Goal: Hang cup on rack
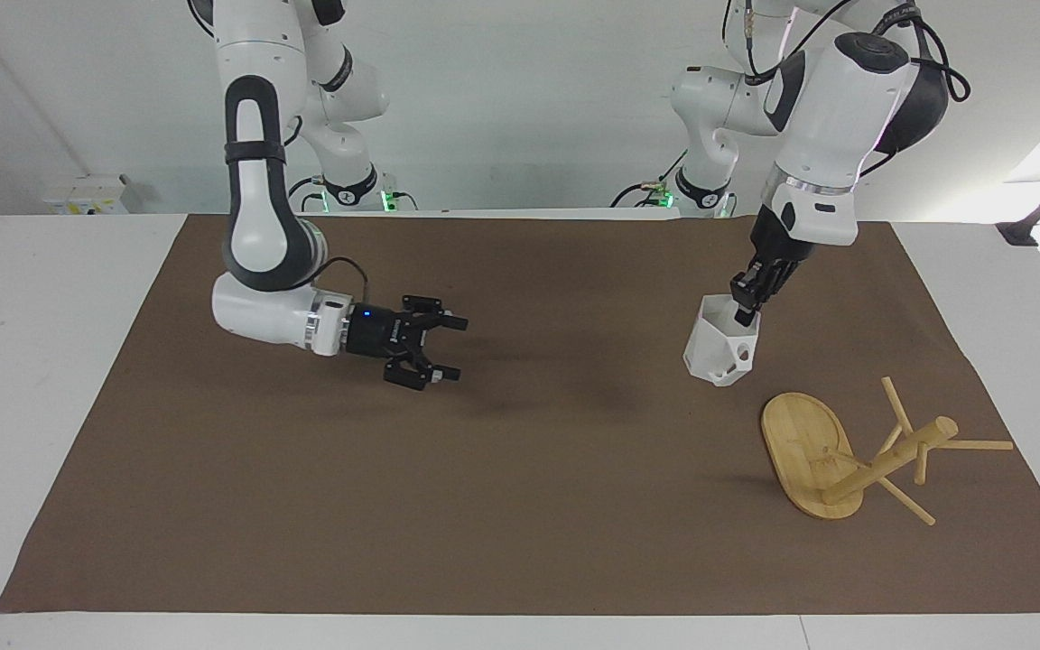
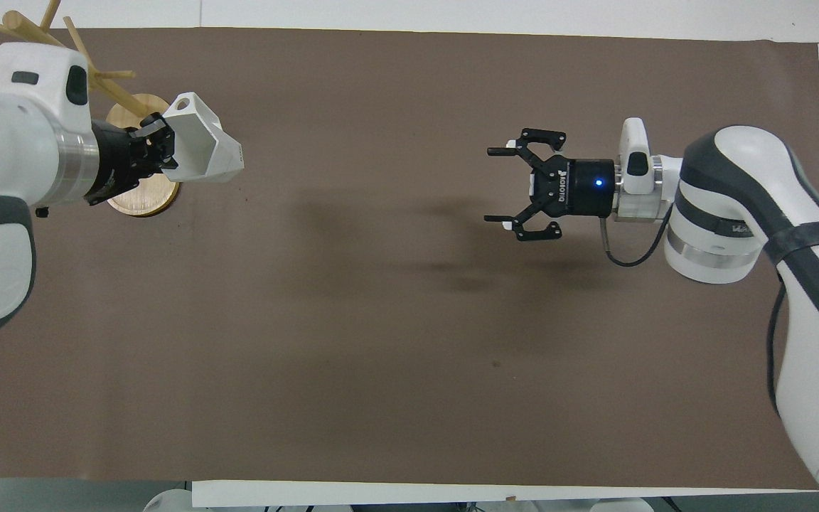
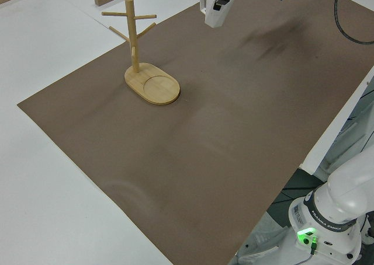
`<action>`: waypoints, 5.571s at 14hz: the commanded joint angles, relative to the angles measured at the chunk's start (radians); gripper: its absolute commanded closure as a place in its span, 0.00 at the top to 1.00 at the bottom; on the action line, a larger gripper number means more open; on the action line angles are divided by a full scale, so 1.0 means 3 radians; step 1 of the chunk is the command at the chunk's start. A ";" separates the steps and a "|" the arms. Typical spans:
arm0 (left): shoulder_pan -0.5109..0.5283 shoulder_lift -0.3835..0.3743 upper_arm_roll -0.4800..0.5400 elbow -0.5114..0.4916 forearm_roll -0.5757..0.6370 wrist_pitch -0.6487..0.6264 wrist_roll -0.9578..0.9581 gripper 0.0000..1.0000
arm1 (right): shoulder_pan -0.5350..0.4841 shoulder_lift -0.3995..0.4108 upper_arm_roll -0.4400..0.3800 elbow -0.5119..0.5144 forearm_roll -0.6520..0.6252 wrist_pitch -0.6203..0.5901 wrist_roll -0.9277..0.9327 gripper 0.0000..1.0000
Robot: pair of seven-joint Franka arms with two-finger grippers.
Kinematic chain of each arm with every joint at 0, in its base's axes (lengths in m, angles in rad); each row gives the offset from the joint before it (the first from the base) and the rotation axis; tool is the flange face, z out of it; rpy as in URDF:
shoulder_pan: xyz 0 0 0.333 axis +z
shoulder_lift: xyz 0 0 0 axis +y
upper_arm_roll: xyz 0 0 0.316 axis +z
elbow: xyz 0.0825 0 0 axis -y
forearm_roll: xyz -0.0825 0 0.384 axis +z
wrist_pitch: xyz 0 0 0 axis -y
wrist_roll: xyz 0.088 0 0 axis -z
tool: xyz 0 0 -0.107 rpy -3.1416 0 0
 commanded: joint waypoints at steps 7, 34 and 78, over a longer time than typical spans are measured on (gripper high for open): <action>0.0040 0.0570 -0.0081 -0.1610 -0.0414 0.3993 -0.0369 0.00 | -0.0264 -0.0667 0.0024 0.0549 -0.2913 -0.0322 0.2737 1.00; 0.0920 0.1262 -0.0132 -0.0904 0.0348 0.3876 -0.0447 0.00 | -0.0290 -0.0984 -0.0216 0.1480 -0.4757 -0.1642 0.7193 1.00; 0.1155 0.0735 -0.0065 0.2001 0.0128 -0.2741 0.3285 1.00 | -0.0306 -0.0953 -0.0293 0.1429 -0.4721 -0.1581 0.7224 1.00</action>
